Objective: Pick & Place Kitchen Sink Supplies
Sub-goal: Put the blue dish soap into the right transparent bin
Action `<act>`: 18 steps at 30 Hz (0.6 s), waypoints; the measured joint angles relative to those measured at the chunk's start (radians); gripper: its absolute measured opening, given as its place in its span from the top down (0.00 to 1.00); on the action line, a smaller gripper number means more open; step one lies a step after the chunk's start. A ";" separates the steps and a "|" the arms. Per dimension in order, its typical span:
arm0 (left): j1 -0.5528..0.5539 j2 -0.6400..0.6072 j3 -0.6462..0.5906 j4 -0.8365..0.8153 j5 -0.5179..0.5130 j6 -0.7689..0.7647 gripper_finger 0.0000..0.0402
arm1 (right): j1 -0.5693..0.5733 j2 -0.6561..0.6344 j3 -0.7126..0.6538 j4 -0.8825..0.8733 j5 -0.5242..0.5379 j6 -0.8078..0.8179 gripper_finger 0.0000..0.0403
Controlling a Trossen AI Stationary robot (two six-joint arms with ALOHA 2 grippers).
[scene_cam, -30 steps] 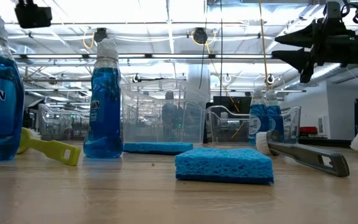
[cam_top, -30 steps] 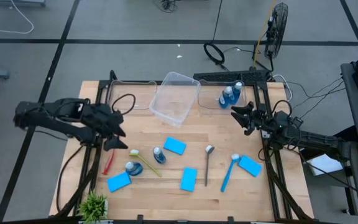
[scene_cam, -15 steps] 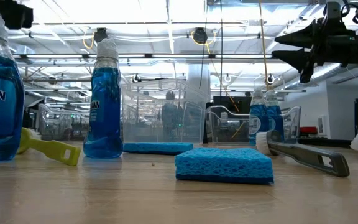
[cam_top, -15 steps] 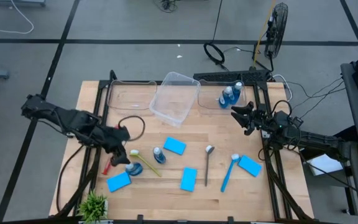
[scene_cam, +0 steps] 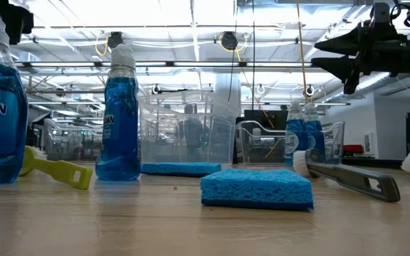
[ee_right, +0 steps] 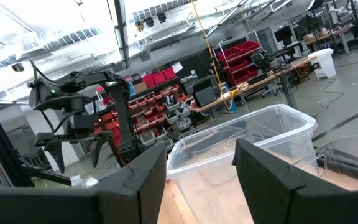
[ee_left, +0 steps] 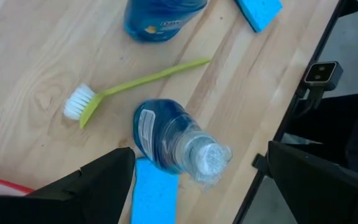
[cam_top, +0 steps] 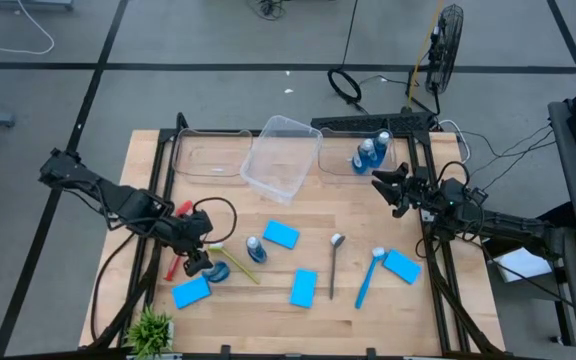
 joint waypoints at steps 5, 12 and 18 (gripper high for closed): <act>-0.039 0.000 0.000 0.000 -0.052 0.005 0.09 | 0.000 0.000 0.000 0.000 0.000 0.000 0.56; -0.104 0.000 0.000 -0.026 -0.114 0.028 0.09 | 0.000 0.000 0.000 0.000 0.000 0.000 0.56; -0.145 0.005 0.000 -0.039 -0.154 0.032 0.09 | 0.000 0.000 0.000 0.000 0.000 0.000 0.56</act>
